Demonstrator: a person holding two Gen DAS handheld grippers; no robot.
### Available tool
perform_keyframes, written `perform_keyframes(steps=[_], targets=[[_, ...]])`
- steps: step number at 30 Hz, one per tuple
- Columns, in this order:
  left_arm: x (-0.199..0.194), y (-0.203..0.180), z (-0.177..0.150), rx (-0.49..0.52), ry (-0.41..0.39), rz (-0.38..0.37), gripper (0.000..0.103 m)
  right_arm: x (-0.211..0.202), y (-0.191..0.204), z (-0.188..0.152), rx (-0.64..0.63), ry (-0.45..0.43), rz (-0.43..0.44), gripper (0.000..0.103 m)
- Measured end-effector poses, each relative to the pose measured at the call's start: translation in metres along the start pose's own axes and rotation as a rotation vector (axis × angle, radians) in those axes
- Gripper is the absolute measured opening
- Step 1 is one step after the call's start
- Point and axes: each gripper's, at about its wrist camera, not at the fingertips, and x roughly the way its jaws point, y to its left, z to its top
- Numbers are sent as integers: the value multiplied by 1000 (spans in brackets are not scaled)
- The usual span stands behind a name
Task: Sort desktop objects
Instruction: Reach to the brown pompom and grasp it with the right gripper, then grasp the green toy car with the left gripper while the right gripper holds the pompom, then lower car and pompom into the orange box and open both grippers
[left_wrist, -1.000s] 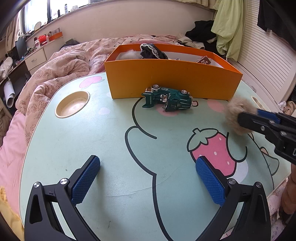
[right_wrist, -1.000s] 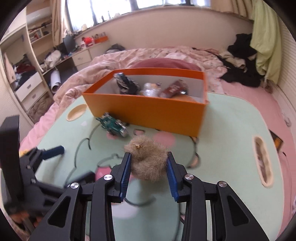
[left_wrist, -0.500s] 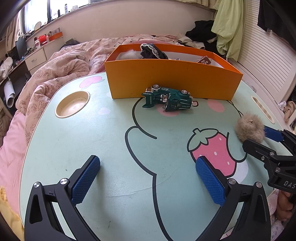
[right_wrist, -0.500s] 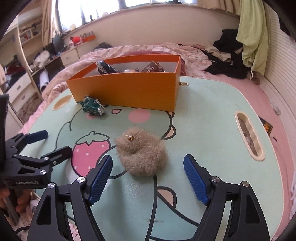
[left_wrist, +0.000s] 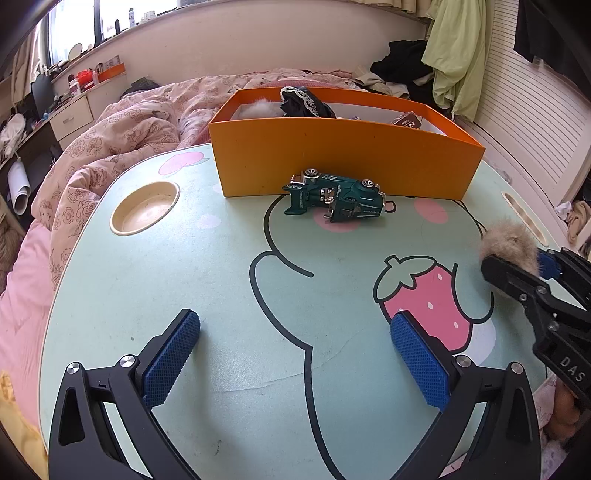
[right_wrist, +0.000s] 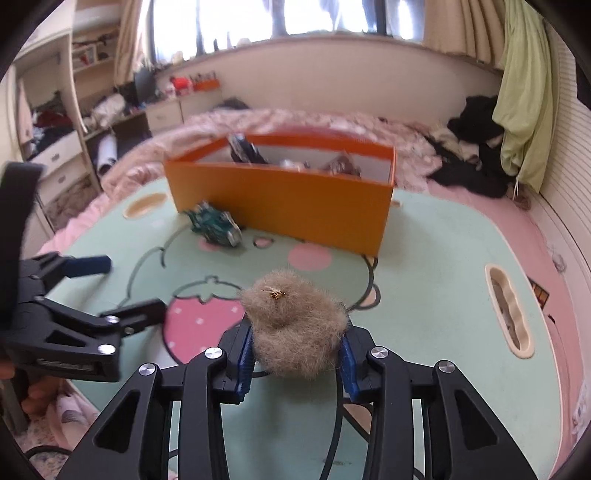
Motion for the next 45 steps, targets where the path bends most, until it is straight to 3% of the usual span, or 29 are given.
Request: perform_keyframes(steps=[3,9,13,15,22,25,27,29,40,45], targets=[[0,-1,3,7,13,-4,103,-5,-7,0,38,-22,-16,37],[2,-2,31,-30,28,-85,103,-2,-16,0,92,-8,-22,38],[14,-9,56,-9,37,-39,103,-1,-16,-1,89,-1,-22,38],[23,-13,63,-4,58,-52,103,0,-16,-2,91,3,-20,38],[44,-30,80,32,76,22,103,2,-19,-4,102,15,-11,38],[52,-29,84,21,95,14,103,2,-19,-4,104,15,-9,38],[51,-28,84,13,78,3,95,3,-19,-4,106,18,-8,38],[47,-28,83,25,64,-3,76,4,-20,-4,110,21,-5,38],[-7,-14,53,42,-52,-143,76,3,-19,-3,106,24,-10,38],[-31,-6,69,32,-105,-167,76,-3,-10,17,72,20,8,38]])
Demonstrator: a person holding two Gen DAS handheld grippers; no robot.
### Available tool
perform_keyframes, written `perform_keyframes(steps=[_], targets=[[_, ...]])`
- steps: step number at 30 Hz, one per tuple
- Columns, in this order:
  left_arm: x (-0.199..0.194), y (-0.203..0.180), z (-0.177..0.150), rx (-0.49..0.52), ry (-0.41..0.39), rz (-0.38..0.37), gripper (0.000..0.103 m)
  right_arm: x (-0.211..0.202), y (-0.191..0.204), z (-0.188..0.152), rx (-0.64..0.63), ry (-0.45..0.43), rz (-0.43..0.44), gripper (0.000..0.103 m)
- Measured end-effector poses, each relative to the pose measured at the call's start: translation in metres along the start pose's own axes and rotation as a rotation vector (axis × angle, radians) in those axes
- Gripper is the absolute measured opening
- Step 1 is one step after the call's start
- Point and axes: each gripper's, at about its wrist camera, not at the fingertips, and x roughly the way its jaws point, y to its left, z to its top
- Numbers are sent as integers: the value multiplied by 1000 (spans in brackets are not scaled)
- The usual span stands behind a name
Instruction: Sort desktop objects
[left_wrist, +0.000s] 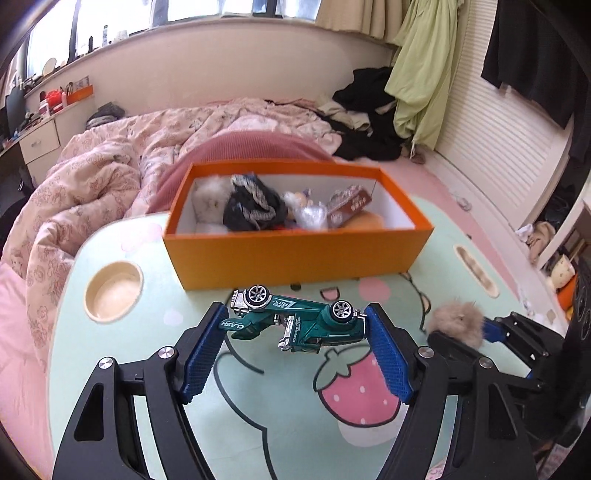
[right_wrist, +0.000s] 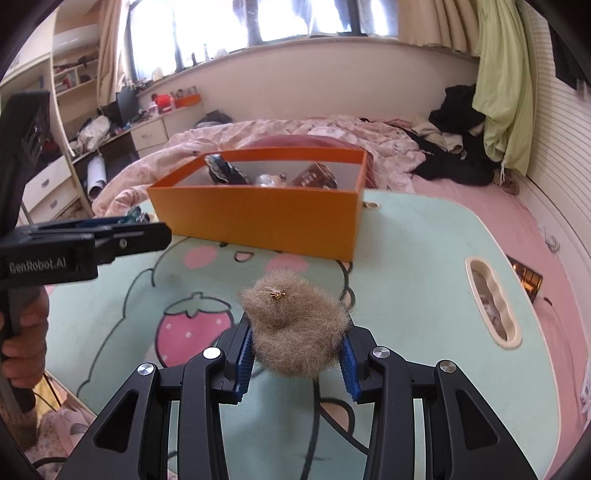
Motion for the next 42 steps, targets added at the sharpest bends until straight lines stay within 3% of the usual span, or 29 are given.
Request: perform_keyframes(steps=[5,11,15,19,24,32,42], targets=[[-7,5,36,15,-55,37,76,2,6,55,21,-7,13,38],[11,14,85,10,-67,56,76,51,3,123,53,54,16,38],[45,26,109,-42,-18,81,76,95,-9,147,104,143,-7,41],[76,39,119,-108,63,44,76,119,-17,150,132,195,-18,54],[69,38,111,-84,26,80,76,109,-24,146,132,162,-44,61],[18,39,79,-62,-67,113,80,68,-23,122,153,115,-67,68],[4,16,-5,-10,3,120,81,26,11,69,72,69,-92,73]])
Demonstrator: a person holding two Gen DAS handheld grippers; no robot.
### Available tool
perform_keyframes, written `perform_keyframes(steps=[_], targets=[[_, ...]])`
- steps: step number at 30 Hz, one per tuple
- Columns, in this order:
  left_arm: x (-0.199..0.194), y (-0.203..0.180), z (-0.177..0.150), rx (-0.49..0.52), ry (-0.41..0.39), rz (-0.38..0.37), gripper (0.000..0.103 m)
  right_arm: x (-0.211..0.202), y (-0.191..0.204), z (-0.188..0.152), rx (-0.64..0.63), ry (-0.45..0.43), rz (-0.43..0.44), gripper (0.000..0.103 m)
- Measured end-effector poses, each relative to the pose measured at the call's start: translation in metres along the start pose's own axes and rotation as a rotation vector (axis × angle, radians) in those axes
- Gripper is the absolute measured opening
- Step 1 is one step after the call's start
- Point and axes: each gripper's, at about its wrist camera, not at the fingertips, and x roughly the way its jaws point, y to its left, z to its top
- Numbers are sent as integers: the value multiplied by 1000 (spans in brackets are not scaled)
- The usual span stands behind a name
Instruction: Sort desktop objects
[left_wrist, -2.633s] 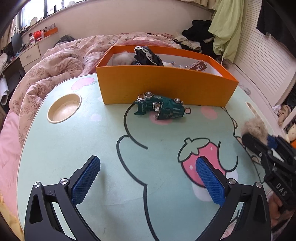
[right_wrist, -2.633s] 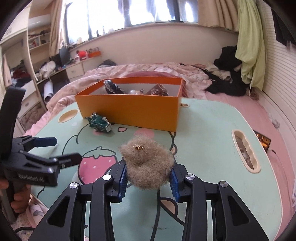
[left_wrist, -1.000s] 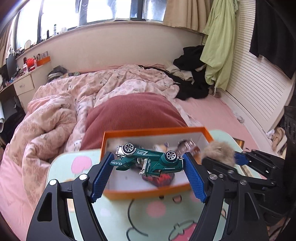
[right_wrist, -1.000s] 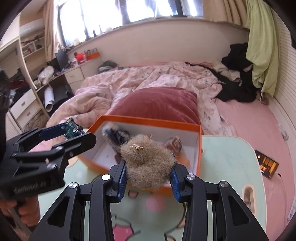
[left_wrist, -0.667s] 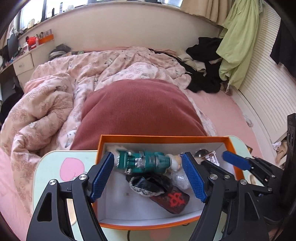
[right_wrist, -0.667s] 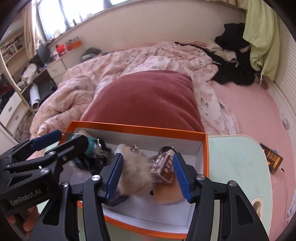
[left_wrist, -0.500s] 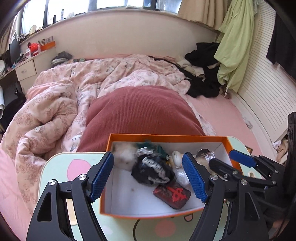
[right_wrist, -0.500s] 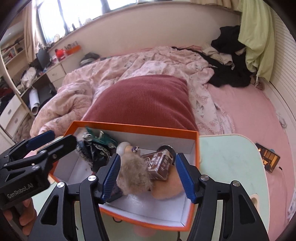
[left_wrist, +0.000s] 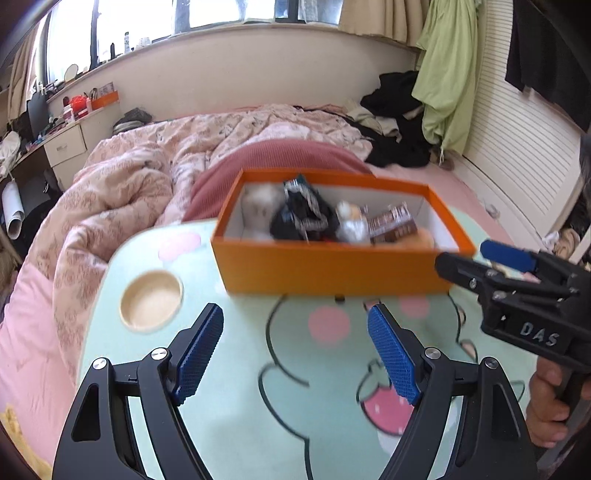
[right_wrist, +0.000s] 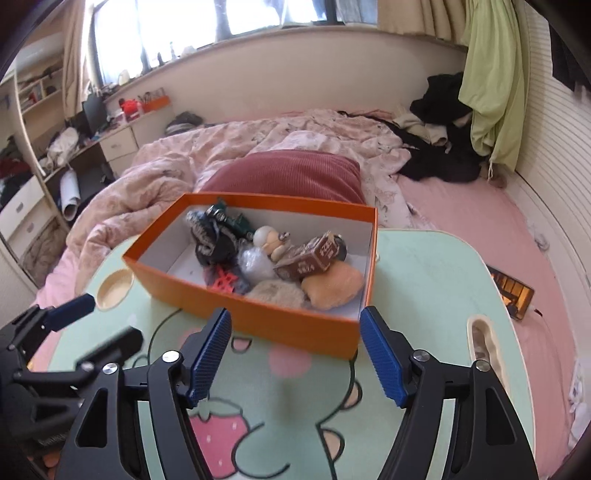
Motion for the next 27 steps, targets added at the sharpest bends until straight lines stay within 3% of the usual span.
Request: perform_keyframes(steps=[6,10,11,13,17,27], targets=[[7,-8,-38,3,44,8,81,0,-3,-37,-5,89,21,73],[22,-9,-50,2,104,28,81,9,-8,-57,15,150,-30,73],[25,-10,-51,4,112,34,85,13,-9,-61,27,171,-35,74],[25,-11,-52,9,108,34,87,14,-12,-64,31,175,-63,81],[26,-6,-56,-22,116,61,103,18,-17,-67,38,185,-99,103],[23,-1,-59,-31,104,65,103,21,-20,-73,8,163,-103,103]])
